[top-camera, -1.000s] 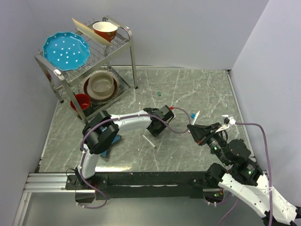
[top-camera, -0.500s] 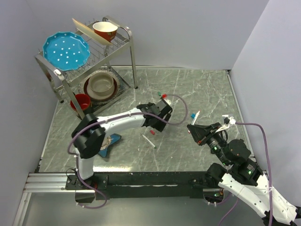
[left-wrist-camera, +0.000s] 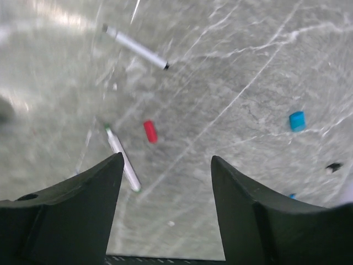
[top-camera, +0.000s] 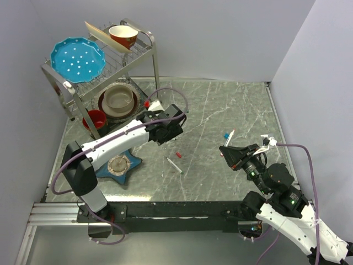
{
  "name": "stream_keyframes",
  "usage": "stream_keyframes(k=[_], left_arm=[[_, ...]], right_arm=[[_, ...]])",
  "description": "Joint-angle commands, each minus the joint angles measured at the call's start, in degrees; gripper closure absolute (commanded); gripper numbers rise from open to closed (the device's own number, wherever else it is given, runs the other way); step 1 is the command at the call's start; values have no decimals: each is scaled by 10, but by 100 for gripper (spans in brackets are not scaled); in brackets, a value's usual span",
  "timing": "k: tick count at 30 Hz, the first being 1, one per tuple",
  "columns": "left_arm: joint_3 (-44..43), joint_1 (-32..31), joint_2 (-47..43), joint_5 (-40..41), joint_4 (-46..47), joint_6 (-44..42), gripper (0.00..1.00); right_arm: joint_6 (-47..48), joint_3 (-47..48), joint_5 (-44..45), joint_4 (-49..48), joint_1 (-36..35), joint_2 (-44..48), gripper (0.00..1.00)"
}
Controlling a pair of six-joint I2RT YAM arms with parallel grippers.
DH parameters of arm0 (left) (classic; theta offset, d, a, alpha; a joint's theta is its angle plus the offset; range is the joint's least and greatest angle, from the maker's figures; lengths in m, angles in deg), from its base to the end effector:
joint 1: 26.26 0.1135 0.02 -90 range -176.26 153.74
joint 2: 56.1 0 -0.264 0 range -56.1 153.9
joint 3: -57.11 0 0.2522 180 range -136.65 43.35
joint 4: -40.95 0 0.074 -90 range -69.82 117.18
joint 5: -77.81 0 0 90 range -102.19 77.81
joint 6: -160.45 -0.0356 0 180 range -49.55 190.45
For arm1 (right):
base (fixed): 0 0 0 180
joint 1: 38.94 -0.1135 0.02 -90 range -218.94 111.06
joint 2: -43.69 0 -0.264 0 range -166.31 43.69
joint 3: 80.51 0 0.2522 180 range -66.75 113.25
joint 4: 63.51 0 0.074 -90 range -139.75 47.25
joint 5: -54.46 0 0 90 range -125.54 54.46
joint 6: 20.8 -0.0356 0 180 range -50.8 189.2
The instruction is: Insert the pens into the pen caps
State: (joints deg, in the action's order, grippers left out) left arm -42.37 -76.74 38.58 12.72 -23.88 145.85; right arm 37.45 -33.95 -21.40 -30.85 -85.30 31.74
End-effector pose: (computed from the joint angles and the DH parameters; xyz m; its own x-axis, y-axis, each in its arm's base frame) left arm 0.2317 -0.2573 0.3056 -0.6864 -0.5471 -0.4790 -0.3909 0.8331 -0.3914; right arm 0.0600 0.0503 0.3151 -0.2606 0.4661 -0.8455 -0.4658 0.7064 0.5330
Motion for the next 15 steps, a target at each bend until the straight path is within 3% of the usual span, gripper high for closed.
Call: stream_keyframes(k=[1, 6, 15], left_arm=[[21, -2, 5, -73, -39, 180, 32], [29, -2, 20, -79, -54, 273, 34], [-19, -4, 98, -109, -69, 295, 43]], right_arm=[[-3, 13, 13, -2, -4, 10, 100], [-2, 16, 20, 16, -4, 22, 100], [6, 14, 34, 36, -3, 39, 100]])
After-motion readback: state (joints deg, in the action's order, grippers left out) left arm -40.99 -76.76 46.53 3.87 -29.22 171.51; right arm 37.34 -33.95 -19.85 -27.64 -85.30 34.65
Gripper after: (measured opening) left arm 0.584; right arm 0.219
